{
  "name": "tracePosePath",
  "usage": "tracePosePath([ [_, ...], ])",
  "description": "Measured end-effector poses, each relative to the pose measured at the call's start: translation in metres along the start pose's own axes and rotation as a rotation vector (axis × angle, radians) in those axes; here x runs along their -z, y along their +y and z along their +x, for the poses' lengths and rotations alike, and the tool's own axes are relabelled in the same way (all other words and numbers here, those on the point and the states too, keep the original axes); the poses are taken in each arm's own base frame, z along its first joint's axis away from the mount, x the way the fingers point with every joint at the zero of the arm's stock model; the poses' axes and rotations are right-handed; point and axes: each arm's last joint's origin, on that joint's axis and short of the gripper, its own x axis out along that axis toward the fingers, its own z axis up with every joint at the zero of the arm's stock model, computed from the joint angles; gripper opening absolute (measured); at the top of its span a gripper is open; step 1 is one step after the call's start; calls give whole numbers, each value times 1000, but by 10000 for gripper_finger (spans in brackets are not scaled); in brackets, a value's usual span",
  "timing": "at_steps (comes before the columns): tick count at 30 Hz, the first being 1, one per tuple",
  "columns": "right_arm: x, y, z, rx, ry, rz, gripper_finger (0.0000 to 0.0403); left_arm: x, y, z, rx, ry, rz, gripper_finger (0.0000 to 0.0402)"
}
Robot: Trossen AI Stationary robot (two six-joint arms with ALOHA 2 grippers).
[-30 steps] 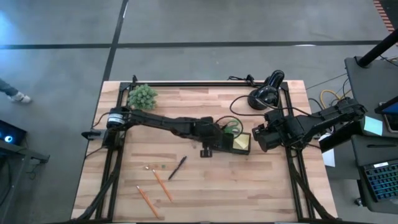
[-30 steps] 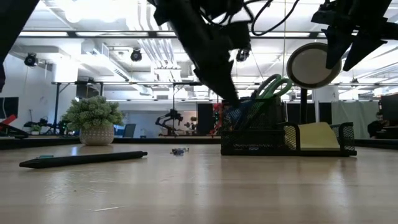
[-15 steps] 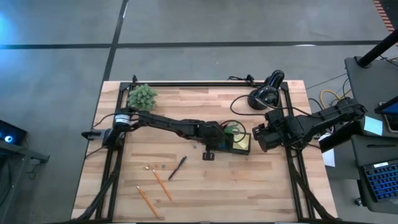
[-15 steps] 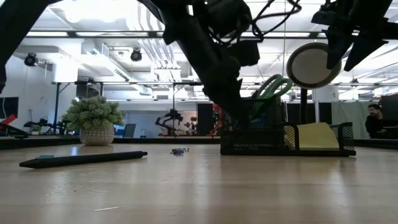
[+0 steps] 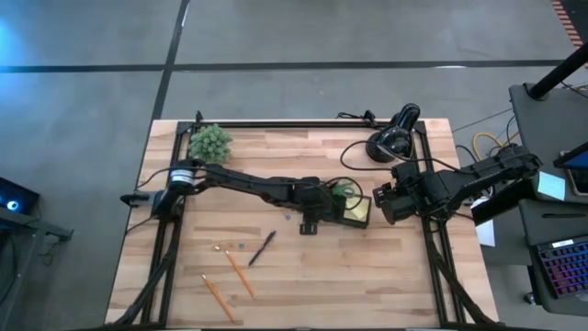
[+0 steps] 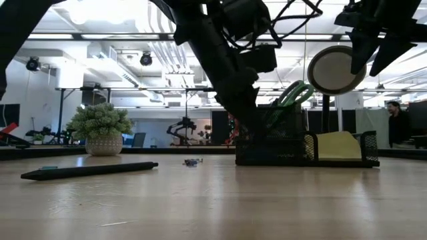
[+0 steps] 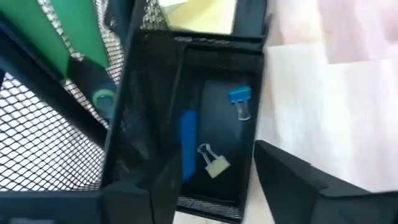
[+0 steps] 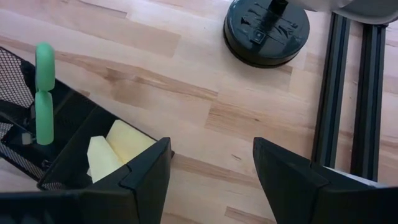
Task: Pick and place office supplies into organizer
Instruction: Put the right yellow binder clip into the black mesh organizer
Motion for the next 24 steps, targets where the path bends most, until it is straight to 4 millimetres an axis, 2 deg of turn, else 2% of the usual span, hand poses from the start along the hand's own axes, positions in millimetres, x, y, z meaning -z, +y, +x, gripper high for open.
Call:
tracePosePath([
  [4,0,0,0,0,-1,-1,219,-3,-2,-17,6,-2,-93,195],
  [9,1,0,1,4,-3,-19,219,-7,-2,-62,14,-7,-222,196],
  [12,1,0,1,5,-4,-30,219,8,1,-79,-1,116,-337,196],
  [15,1,0,2,5,-4,-30,219,29,21,-79,-31,318,-564,196],
  [17,1,0,2,3,-3,-28,219,39,37,-69,-38,377,-609,196],
  [24,1,0,1,-1,2,-21,219,42,54,-48,0,366,-488,196],
])
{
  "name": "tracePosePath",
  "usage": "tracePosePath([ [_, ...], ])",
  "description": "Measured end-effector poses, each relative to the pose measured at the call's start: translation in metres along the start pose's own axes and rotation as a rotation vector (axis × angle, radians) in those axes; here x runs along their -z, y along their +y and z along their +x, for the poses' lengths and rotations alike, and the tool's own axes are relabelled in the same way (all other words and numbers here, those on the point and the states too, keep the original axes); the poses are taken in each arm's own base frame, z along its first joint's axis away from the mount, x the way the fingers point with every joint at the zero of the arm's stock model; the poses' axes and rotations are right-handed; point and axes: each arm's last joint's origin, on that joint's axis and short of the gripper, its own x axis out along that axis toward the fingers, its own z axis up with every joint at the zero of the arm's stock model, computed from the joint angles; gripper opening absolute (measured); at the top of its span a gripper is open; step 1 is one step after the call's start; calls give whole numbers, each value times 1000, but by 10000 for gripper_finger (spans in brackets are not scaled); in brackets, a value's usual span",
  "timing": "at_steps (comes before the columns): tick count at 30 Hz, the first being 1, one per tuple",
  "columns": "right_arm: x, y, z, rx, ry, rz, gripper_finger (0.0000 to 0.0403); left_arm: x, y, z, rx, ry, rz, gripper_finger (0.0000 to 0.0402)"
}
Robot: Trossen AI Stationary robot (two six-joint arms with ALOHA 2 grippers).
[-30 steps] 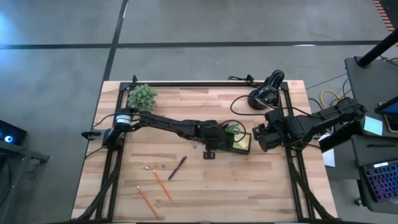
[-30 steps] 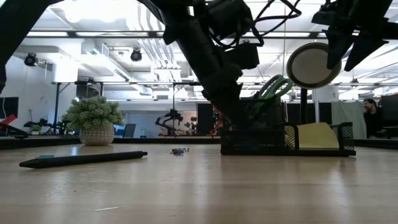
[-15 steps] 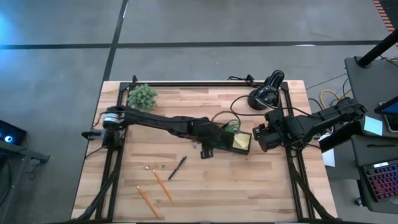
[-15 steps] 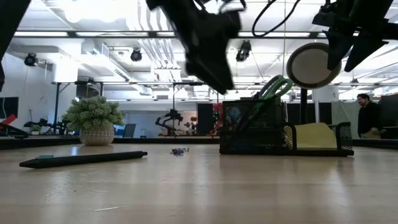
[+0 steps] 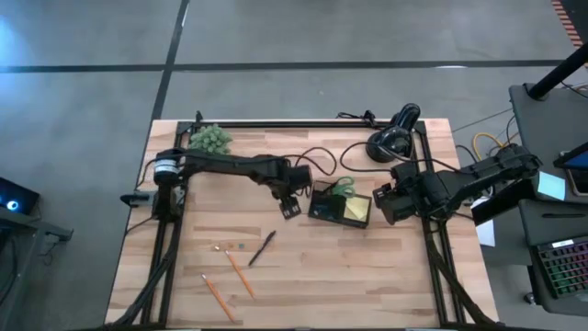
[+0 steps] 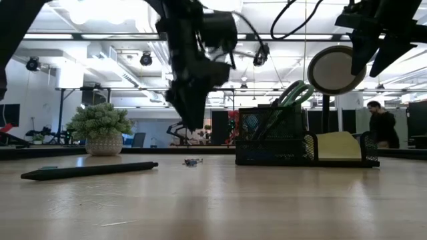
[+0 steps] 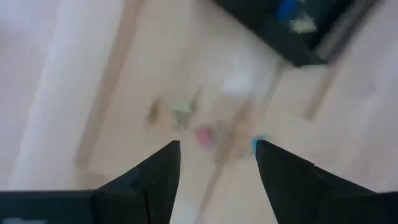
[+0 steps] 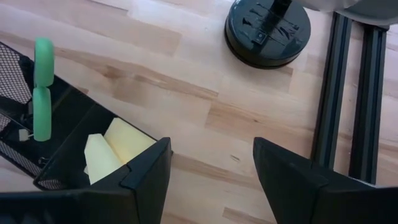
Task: Pick and place office supplies into organizer
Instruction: Put the right yellow binder clip into the black mesh organizer
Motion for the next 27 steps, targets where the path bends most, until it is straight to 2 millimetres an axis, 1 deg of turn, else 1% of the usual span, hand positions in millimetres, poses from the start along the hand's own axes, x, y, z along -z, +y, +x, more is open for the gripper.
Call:
tracePosePath([
  [2,0,0,0,-2,3,14,219,-3,5,6,8,6,-9,196],
  [7,0,0,0,-2,6,53,219,-5,19,31,-8,83,-19,196],
  [11,0,0,0,-2,6,68,219,-7,23,41,-15,91,23,196],
  [15,0,0,0,-1,6,91,219,-10,23,45,-29,68,45,196],
  [21,0,0,1,-1,5,113,219,-18,23,45,-39,-16,99,196],
  [27,0,0,1,-1,5,133,219,-17,25,45,-41,-1,134,196],
])
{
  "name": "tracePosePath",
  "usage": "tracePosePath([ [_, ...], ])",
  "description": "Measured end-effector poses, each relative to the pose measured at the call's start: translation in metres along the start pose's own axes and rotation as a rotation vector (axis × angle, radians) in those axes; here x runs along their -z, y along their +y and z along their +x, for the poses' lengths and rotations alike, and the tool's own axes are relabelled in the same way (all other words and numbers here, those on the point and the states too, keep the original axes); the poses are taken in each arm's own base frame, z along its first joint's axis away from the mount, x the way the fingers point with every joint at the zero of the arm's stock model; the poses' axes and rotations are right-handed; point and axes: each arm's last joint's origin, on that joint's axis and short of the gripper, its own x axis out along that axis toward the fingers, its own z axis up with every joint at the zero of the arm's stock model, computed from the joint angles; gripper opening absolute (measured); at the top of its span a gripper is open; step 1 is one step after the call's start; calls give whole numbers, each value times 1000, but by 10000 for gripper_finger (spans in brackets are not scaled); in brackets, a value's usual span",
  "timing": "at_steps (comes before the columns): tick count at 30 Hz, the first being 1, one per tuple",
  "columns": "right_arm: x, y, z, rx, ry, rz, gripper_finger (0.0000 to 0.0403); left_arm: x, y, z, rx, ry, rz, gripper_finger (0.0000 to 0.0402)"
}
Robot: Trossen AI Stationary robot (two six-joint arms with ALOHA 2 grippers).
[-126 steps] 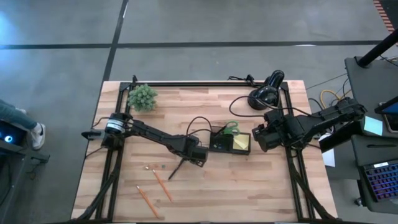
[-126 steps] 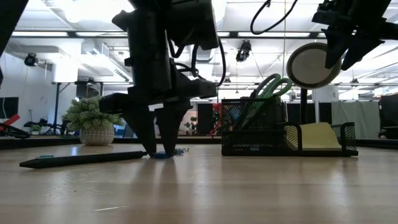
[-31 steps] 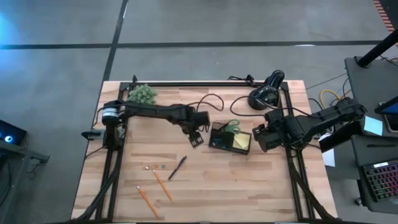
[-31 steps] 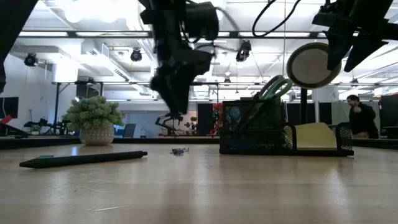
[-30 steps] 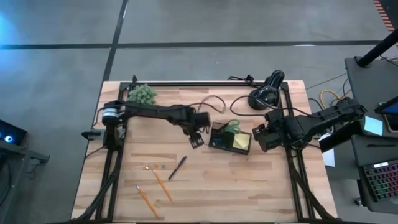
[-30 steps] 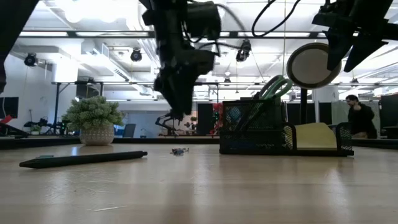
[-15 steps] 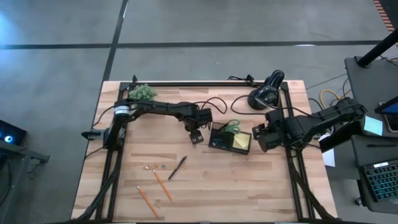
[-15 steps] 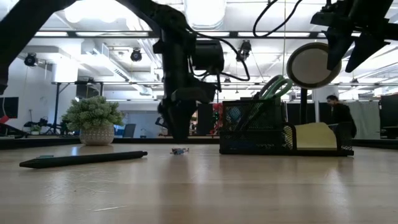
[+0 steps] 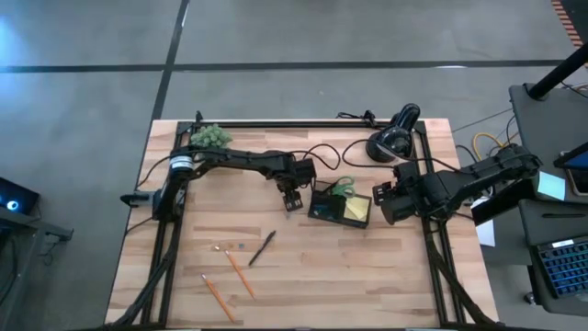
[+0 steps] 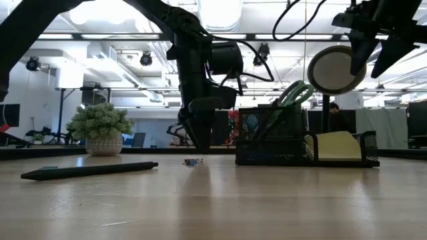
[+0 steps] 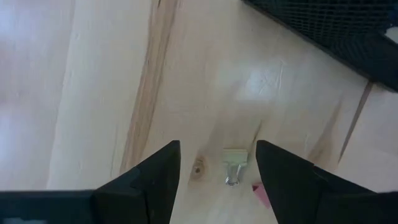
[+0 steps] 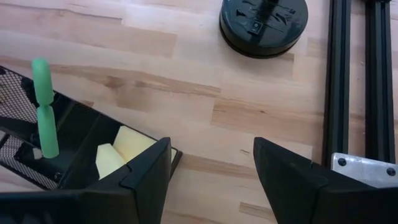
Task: Pick and place office supplies into organizer
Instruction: Put the right yellow binder clip into the black mesh organizer
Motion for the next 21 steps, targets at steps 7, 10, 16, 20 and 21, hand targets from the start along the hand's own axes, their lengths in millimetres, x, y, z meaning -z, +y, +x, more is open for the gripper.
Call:
tracePosePath([
  [7,0,0,0,1,-2,5,219,0,0,0,7,-5,39,196],
  [10,0,0,0,3,-3,3,219,1,0,2,7,-3,38,196],
  [16,0,0,0,4,-3,3,219,11,0,11,44,47,28,196],
  [20,0,0,0,4,-3,2,219,13,0,14,36,44,28,196],
  [21,0,0,0,4,-3,2,219,13,0,14,34,42,28,196],
])
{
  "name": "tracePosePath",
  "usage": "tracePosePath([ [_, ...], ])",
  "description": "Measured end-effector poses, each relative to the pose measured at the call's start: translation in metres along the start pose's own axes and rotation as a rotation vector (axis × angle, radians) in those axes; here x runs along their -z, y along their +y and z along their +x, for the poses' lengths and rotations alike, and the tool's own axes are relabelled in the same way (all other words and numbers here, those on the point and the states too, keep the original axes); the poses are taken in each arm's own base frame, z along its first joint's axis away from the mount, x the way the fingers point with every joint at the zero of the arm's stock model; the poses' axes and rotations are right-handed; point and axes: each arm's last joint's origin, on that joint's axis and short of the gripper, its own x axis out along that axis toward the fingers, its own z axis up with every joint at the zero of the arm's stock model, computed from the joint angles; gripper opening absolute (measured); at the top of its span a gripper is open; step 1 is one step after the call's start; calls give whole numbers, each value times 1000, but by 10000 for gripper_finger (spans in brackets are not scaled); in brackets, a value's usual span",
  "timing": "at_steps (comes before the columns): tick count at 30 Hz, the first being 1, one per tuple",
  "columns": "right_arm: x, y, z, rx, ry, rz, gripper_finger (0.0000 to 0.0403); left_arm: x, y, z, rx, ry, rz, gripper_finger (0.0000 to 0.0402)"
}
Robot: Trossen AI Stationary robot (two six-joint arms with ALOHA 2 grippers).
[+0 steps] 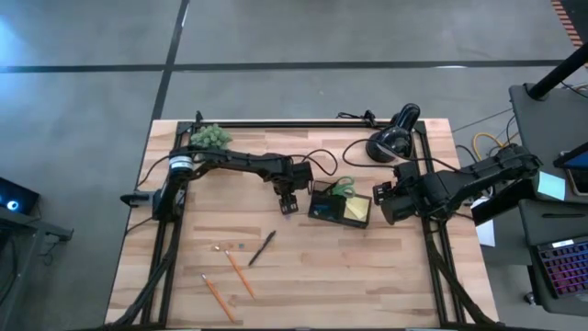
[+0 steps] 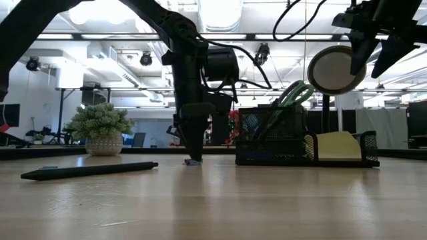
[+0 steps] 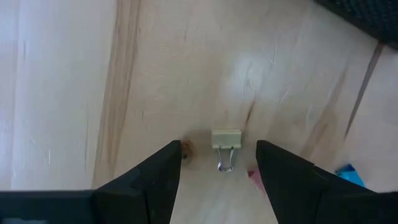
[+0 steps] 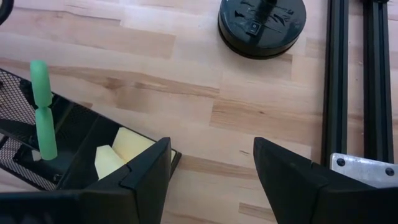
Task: Pick and place office supplies into organizer
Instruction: Put the right yellow binder clip into the black mesh organizer
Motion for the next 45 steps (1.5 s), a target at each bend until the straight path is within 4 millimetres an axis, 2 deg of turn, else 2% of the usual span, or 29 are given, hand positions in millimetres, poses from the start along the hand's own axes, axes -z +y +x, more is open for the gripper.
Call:
tracePosePath([
  [13,0,0,0,1,0,-1,219,-3,0,0,-13,-31,1,193],
  [27,0,0,0,3,2,-1,219,-3,-5,1,-28,-39,11,98],
  [41,0,-1,0,6,3,23,219,-3,-5,2,-33,-45,19,89],
  [45,0,-1,0,8,3,21,219,-2,-6,2,-32,-38,21,69],
])
